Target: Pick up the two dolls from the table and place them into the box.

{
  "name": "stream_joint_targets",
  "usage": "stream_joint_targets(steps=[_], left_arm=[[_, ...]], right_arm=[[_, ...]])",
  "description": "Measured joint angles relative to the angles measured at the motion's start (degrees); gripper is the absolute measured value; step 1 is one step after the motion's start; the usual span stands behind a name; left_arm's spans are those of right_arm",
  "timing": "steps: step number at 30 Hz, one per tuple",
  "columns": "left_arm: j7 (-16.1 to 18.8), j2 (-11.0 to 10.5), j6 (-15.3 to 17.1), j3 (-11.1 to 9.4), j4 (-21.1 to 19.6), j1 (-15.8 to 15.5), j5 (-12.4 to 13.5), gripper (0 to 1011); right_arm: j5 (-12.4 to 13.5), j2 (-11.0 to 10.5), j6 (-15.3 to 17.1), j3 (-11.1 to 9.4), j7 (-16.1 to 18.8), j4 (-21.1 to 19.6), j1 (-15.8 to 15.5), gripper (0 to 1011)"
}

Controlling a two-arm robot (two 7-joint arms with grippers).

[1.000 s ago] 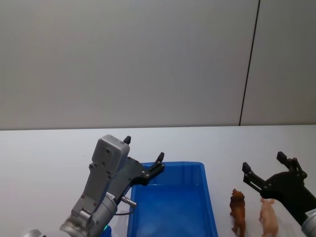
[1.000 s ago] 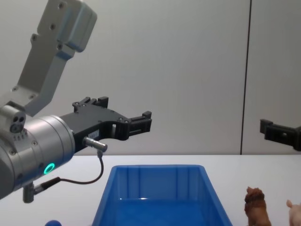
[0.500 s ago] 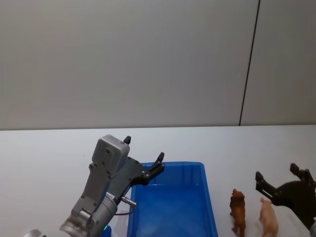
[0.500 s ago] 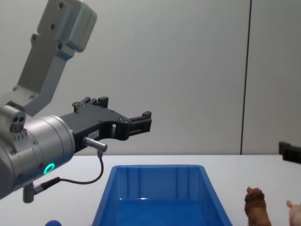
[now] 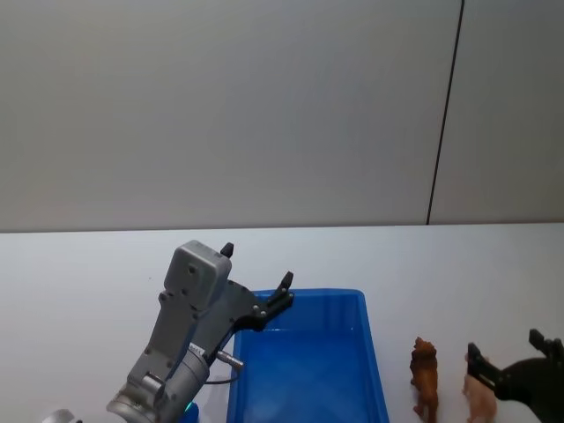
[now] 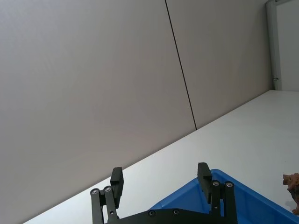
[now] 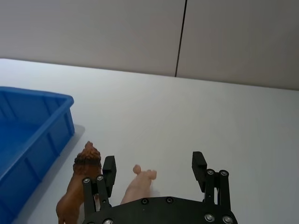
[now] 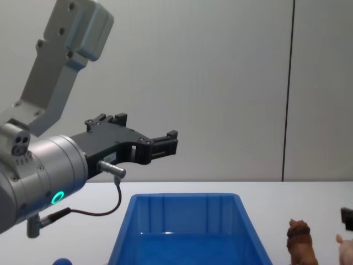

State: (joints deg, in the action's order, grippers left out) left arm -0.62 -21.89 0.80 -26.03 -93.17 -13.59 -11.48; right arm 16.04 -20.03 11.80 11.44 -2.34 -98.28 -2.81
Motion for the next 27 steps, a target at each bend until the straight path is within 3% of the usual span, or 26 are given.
stream_joint_targets(steps=[27], left_arm=[[0.00,0.00,0.00,0.00,0.00,0.00,0.00,1001]], right_arm=[[-1.86,2.85,2.60,1.83,0.65,4.65,-0.23,1001]])
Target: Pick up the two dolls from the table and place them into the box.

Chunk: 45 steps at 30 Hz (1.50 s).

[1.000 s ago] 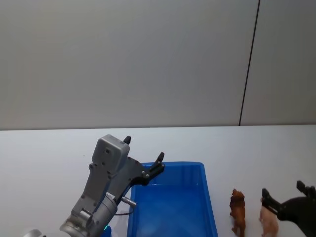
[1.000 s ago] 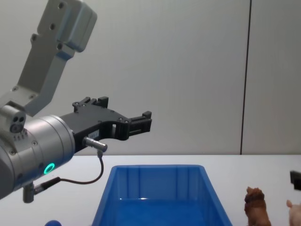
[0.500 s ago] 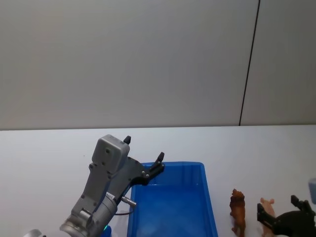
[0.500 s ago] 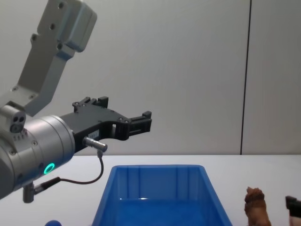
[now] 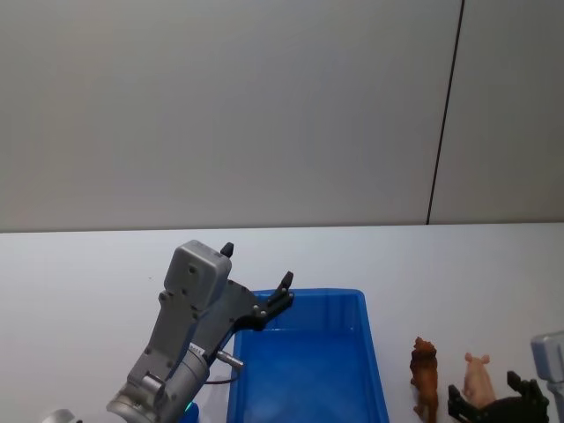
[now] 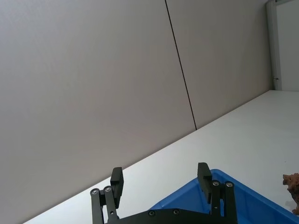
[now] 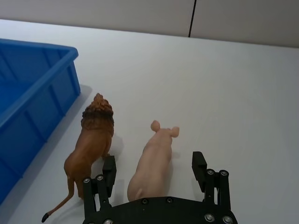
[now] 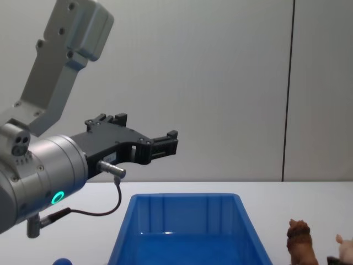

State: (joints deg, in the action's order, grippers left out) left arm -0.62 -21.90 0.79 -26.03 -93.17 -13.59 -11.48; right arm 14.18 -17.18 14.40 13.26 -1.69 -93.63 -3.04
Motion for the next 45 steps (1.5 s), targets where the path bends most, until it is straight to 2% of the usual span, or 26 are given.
stream_joint_targets(steps=[2,6,14,16,18,19,21,25,36,45], left_arm=[[0.00,0.00,0.00,0.00,0.00,0.00,0.00,1001],[0.00,0.00,0.00,0.00,0.00,0.00,0.00,1001],[0.00,0.00,0.00,0.00,0.00,0.00,0.00,1001],[0.00,0.00,0.00,0.00,0.00,0.00,0.00,1001],[0.00,0.00,0.00,0.00,0.00,0.00,0.00,1001],[0.00,0.00,0.00,0.00,0.00,0.00,0.00,1001],[0.00,0.00,0.00,0.00,0.00,0.00,0.00,1001],[0.00,0.00,0.00,0.00,0.00,0.00,0.00,1001],[0.00,0.00,0.00,0.00,0.00,0.00,0.00,1001],[0.00,0.00,0.00,0.00,0.00,0.00,0.00,1001]], right_arm=[[0.00,0.26,0.49,0.09,-0.30,0.36,0.01,1001],[0.07,0.58,1.13,0.19,-0.76,0.76,-0.02,931],[0.41,0.98,1.98,0.28,-1.73,0.96,-0.65,676],[0.36,1.00,1.98,0.30,-1.94,0.78,-0.86,651],[0.11,1.00,1.86,0.31,-2.12,0.47,-1.13,560],[-0.01,0.99,1.78,0.31,-2.18,0.35,-1.20,560],[-0.44,0.95,1.44,0.32,-2.33,-0.02,-1.46,475],[-1.22,0.83,0.78,0.31,-2.51,-0.62,-1.85,380],[-3.47,0.46,-1.77,0.28,-2.48,-2.60,-2.80,380],[-4.87,0.42,-4.26,0.46,0.22,-4.75,-2.77,380]])
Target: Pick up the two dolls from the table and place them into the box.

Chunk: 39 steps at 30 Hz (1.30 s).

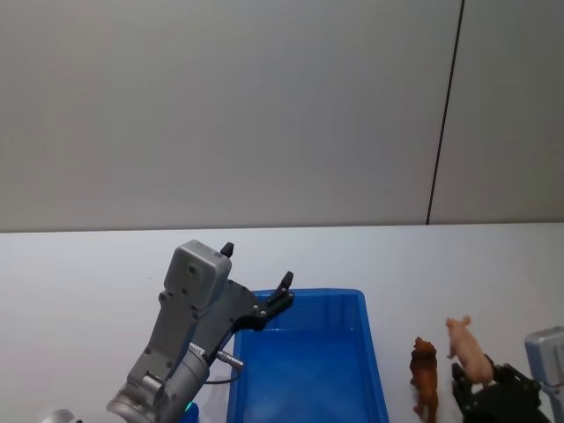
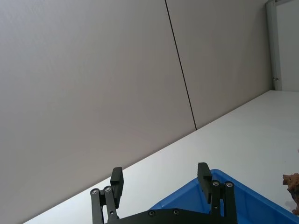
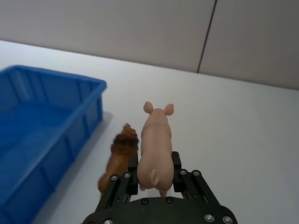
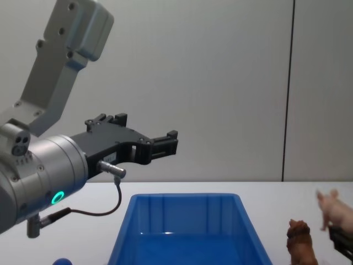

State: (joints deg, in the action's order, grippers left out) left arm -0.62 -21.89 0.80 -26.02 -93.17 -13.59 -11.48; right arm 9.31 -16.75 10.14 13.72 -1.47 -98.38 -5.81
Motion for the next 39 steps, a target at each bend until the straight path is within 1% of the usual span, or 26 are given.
stream_joint_targets(steps=[6,7,9,10,12,15,16,18,21,29,30,31,33,35,37,39], left_arm=[[0.00,0.00,0.00,0.00,0.00,0.00,0.00,1001],[0.00,0.00,0.00,0.00,0.00,0.00,0.00,1001],[0.00,0.00,0.00,0.00,0.00,0.00,0.00,1001],[0.00,0.00,0.00,0.00,0.00,0.00,0.00,1001],[0.00,0.00,0.00,0.00,0.00,0.00,0.00,1001],[0.00,0.00,0.00,0.00,0.00,0.00,0.00,1001],[0.00,0.00,0.00,0.00,0.00,0.00,0.00,1001],[0.00,0.00,0.00,0.00,0.00,0.00,0.00,1001],[0.00,0.00,0.00,0.00,0.00,0.00,0.00,1001],[0.00,0.00,0.00,0.00,0.00,0.00,0.00,1001],[0.00,0.00,0.00,0.00,0.00,0.00,0.00,1001],[0.00,0.00,0.00,0.00,0.00,0.00,0.00,1001],[0.00,0.00,0.00,0.00,0.00,0.00,0.00,1001],[0.00,0.00,0.00,0.00,0.00,0.00,0.00,1001],[0.00,0.00,0.00,0.00,0.00,0.00,0.00,1001],[0.00,0.00,0.00,0.00,0.00,0.00,0.00,1001]], right_arm=[[-0.46,0.65,-1.15,0.46,3.63,-1.16,1.07,379],[-0.46,0.65,-1.15,0.46,3.63,-1.16,1.07,379],[-0.56,1.16,-1.45,0.79,5.68,-1.36,1.85,379],[-0.56,1.16,-1.45,0.79,5.68,-1.36,1.85,379],[-0.66,1.85,-1.63,1.20,7.78,-1.36,2.82,379],[-0.74,2.42,-1.69,1.54,9.32,-1.07,3.62,380],[-0.79,2.92,-1.70,1.80,10.42,-0.71,4.30,379],[-0.86,3.38,-1.70,2.03,11.44,-0.32,4.95,379],[-1.05,4.73,-1.70,2.66,14.52,1.12,6.87,379],[-1.34,7.31,-1.31,3.88,19.32,4.50,10.54,383],[-1.36,7.57,-1.27,4.00,19.69,4.90,10.96,394],[-1.39,7.97,-1.15,4.17,20.34,5.50,11.54,448],[-1.42,8.31,-1.01,4.32,20.92,6.05,12.06,491],[-1.46,8.79,-0.81,4.51,21.65,6.82,12.83,567],[-1.50,9.13,-0.60,4.63,22.07,7.40,13.40,613],[-1.52,9.32,-0.47,4.67,22.25,7.74,13.71,700]])
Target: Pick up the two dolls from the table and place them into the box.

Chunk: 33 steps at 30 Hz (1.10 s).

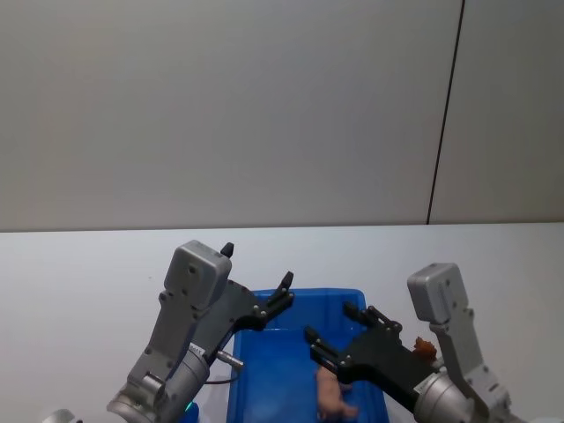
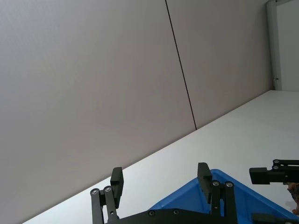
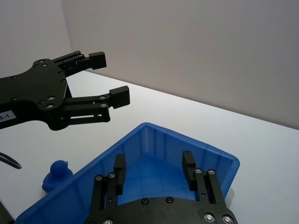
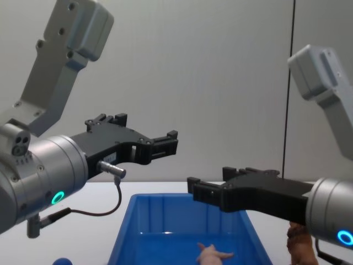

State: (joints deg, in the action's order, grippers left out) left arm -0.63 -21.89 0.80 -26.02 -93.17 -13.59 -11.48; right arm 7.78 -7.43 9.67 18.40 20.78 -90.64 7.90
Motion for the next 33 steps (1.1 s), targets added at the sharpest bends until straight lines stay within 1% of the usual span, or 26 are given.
stream_joint_targets(steps=[1,2,3,5,6,8,10,12,16,25,33], left_arm=[[0.00,0.00,0.00,0.00,0.00,0.00,0.00,1001],[0.00,0.00,0.00,0.00,0.00,0.00,0.00,1001],[0.00,0.00,0.00,0.00,0.00,0.00,0.00,1001],[0.00,0.00,0.00,0.00,0.00,0.00,0.00,1001],[0.00,0.00,0.00,0.00,0.00,0.00,0.00,1001],[0.00,0.00,0.00,0.00,0.00,0.00,0.00,1001],[0.00,0.00,0.00,0.00,0.00,0.00,0.00,1001],[0.00,0.00,0.00,0.00,0.00,0.00,0.00,1001],[0.00,0.00,0.00,0.00,0.00,0.00,0.00,1001],[0.00,0.00,0.00,0.00,0.00,0.00,0.00,1001],[0.00,0.00,0.00,0.00,0.00,0.00,0.00,1001]], right_arm=[[-0.03,0.17,0.10,0.03,0.03,0.32,0.30,755],[-0.05,0.21,0.18,0.03,0.03,0.43,0.40,755],[-0.06,0.26,0.22,0.03,0.03,0.54,0.52,792],[-0.09,0.32,0.33,0.03,-0.06,0.66,0.65,822],[-0.13,0.32,0.45,0.00,-0.33,0.75,0.74,881],[-0.17,0.30,0.52,-0.05,-0.64,0.76,0.77,916],[-0.30,0.12,0.72,-0.26,-1.57,0.72,0.74,985],[-0.36,-0.04,0.80,-0.39,-2.07,0.57,0.62,1001],[-0.42,-0.55,0.96,-0.76,-3.33,0.00,0.18,1001],[-0.59,-2.33,1.41,-1.97,-7.92,-2.57,-1.88,1001],[-0.71,-4.02,2.30,-2.95,-12.69,-5.18,-4.56,1001]])
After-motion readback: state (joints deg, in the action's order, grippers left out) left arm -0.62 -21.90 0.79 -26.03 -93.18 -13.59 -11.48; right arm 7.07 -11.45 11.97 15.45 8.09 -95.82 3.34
